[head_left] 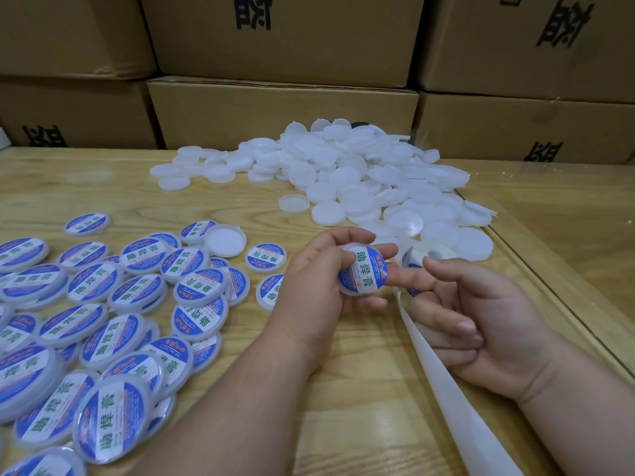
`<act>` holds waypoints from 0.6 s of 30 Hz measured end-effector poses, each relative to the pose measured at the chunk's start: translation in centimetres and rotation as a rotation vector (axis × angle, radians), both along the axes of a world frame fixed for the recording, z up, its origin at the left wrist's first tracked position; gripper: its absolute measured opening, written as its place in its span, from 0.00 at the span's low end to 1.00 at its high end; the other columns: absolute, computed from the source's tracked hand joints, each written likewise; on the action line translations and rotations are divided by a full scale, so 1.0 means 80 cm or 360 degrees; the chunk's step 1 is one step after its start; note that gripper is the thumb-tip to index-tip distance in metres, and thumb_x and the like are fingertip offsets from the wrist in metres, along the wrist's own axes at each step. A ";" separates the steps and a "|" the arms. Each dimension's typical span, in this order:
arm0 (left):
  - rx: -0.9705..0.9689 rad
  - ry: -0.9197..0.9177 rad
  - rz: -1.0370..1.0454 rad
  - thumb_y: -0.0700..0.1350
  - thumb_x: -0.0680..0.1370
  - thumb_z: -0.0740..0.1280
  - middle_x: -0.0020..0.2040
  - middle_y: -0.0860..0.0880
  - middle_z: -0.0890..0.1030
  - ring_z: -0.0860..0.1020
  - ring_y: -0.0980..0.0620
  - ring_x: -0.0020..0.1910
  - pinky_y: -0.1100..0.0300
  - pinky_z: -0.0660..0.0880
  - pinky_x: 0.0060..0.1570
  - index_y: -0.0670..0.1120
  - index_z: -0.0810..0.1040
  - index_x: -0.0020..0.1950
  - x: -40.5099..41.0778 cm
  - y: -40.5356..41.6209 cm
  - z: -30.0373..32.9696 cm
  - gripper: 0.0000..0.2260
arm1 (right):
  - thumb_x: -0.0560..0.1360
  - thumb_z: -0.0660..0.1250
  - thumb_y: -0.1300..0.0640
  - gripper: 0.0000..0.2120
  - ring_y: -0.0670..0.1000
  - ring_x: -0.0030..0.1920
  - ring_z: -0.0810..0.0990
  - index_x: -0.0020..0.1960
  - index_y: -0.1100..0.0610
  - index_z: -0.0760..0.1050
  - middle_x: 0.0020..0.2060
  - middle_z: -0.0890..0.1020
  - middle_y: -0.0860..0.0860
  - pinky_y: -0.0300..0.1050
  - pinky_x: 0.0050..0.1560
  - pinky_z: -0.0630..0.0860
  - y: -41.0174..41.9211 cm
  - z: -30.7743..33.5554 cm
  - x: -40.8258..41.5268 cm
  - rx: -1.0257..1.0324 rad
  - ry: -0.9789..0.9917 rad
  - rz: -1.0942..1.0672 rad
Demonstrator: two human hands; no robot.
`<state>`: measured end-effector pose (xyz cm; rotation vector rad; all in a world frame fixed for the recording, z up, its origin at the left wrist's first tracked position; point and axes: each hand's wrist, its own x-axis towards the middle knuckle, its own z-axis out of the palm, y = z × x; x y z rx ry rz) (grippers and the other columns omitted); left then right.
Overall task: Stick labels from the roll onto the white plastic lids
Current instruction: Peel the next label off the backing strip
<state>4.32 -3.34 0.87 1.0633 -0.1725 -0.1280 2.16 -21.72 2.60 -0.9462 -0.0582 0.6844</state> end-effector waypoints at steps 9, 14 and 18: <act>0.0050 0.0077 0.0101 0.36 0.72 0.59 0.49 0.43 0.87 0.86 0.44 0.49 0.55 0.82 0.36 0.46 0.78 0.54 0.005 -0.002 -0.001 0.15 | 0.60 0.82 0.47 0.36 0.46 0.20 0.51 0.64 0.62 0.80 0.18 0.64 0.49 0.32 0.19 0.54 0.001 0.001 -0.001 -0.0010 -0.0048 -0.0006; 0.0053 0.0099 0.0204 0.32 0.79 0.59 0.49 0.45 0.87 0.86 0.48 0.51 0.56 0.83 0.40 0.47 0.77 0.58 0.004 -0.002 -0.001 0.14 | 0.63 0.79 0.50 0.35 0.46 0.21 0.54 0.68 0.59 0.78 0.24 0.69 0.52 0.33 0.20 0.56 0.003 0.000 -0.004 0.0008 -0.0178 0.0027; 0.0014 0.0065 0.0221 0.33 0.77 0.70 0.51 0.48 0.87 0.86 0.48 0.52 0.58 0.83 0.42 0.48 0.78 0.61 0.002 -0.001 -0.002 0.15 | 0.68 0.69 0.53 0.24 0.46 0.21 0.55 0.65 0.55 0.80 0.24 0.69 0.53 0.35 0.21 0.55 0.007 -0.005 0.000 -0.0104 -0.0425 -0.0337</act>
